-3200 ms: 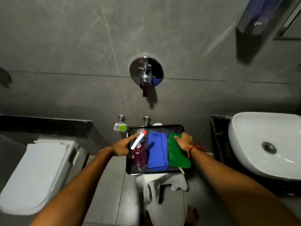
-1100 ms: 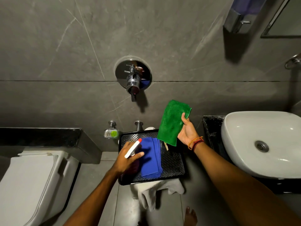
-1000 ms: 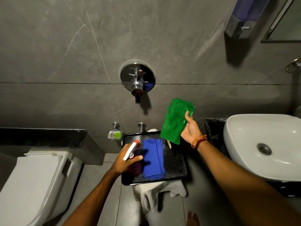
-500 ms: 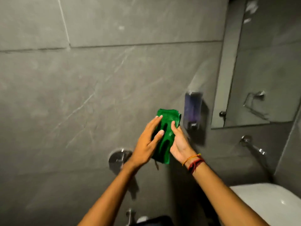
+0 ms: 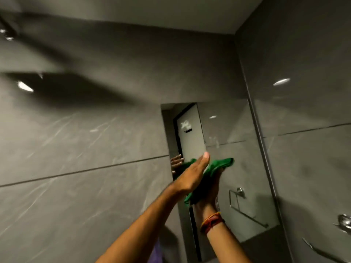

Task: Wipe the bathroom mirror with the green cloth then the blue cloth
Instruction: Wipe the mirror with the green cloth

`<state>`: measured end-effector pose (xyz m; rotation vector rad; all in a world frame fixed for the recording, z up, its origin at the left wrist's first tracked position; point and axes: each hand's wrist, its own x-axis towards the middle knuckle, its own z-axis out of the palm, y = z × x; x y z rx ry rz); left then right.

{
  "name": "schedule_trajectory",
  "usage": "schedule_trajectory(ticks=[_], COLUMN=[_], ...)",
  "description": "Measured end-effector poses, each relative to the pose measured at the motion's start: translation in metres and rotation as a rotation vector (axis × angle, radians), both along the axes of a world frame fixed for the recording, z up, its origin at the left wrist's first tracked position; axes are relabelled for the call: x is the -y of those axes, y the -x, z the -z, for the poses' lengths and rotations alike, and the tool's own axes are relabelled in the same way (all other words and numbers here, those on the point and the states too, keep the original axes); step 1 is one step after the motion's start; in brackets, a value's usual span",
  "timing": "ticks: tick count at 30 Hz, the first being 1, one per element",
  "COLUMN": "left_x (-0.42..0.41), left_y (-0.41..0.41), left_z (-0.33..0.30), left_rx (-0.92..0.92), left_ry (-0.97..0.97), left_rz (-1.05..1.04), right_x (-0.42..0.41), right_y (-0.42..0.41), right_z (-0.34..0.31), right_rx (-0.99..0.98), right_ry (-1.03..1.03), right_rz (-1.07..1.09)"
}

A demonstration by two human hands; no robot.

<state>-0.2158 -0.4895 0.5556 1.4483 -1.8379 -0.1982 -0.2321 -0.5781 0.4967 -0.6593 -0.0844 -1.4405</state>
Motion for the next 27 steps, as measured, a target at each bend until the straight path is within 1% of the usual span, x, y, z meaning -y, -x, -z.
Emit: schedule_trajectory(ticks=[1,2,3,4,5,6,8,9,10,11,13,15,17,19,21,23,24,25,27], left_x=[0.010,0.012,0.026,0.028,0.030,0.032,0.030,0.035,0.043,0.050,0.057,0.063,0.065,0.067,0.068,0.069,0.069,0.070,0.072], left_y=[-0.013,-0.032,-0.049,-0.073,-0.099,-0.125,-0.160,-0.170,-0.176,-0.178,-0.177,-0.181,-0.187,-0.188,-0.187,-0.188,-0.189,-0.188,-0.189], left_z=[-0.014,-0.025,-0.041,-0.047,-0.055,-0.060,-0.059,-0.053,-0.048,-0.044,-0.042,-0.039,-0.038,-0.036,-0.036,-0.036,-0.036,-0.036,-0.036], left_rx=[0.134,0.300,0.466,0.554,0.596,0.636,0.771,0.838,0.900,0.935,0.945,0.974,0.987,0.987,0.988,0.998,1.007,1.013,1.017], left_ry=[0.079,0.145,0.246,0.320,0.375,0.395,0.391,0.396,0.413,0.441,0.522,0.595,0.644,0.664,0.665,0.671,0.674,0.671,0.663], left_rz=[-0.098,-0.247,-0.410,-0.549,-0.652,-0.730,-0.805,-0.828,-0.870,-0.921,-0.975,-0.988,-0.976,-0.998,-1.026,-1.032,-1.033,-1.039,-1.050], right_x=[0.017,0.026,0.055,0.079,0.110,0.140,0.178,0.191,0.196,0.195,0.181,0.165,0.152,0.152,0.166,0.186,0.197,0.206,0.215], right_y=[0.005,0.011,0.022,0.028,0.033,0.033,0.027,0.021,0.014,0.006,-0.011,-0.036,-0.056,-0.069,-0.063,-0.041,-0.028,-0.016,-0.002], right_z=[-0.003,-0.003,-0.016,-0.026,-0.039,-0.049,-0.063,-0.073,-0.089,-0.107,-0.143,-0.155,-0.137,-0.086,-0.024,0.021,0.029,0.026,-0.013], right_rx=[0.017,-0.024,-0.059,-0.131,-0.172,-0.333,-0.752,-0.926,-1.003,-1.034,-1.041,-1.053,-1.034,-1.032,-1.060,-1.111,-1.146,-1.173,-1.162], right_ry=[-0.064,-0.090,-0.076,-0.076,-0.037,-0.024,0.053,0.120,0.188,0.248,0.437,0.662,0.880,1.048,1.127,1.086,1.032,0.947,0.738], right_rz=[0.044,0.100,0.170,0.259,0.396,0.567,0.884,1.034,1.134,1.212,1.382,1.512,1.591,1.637,1.682,1.683,1.664,1.636,1.563])
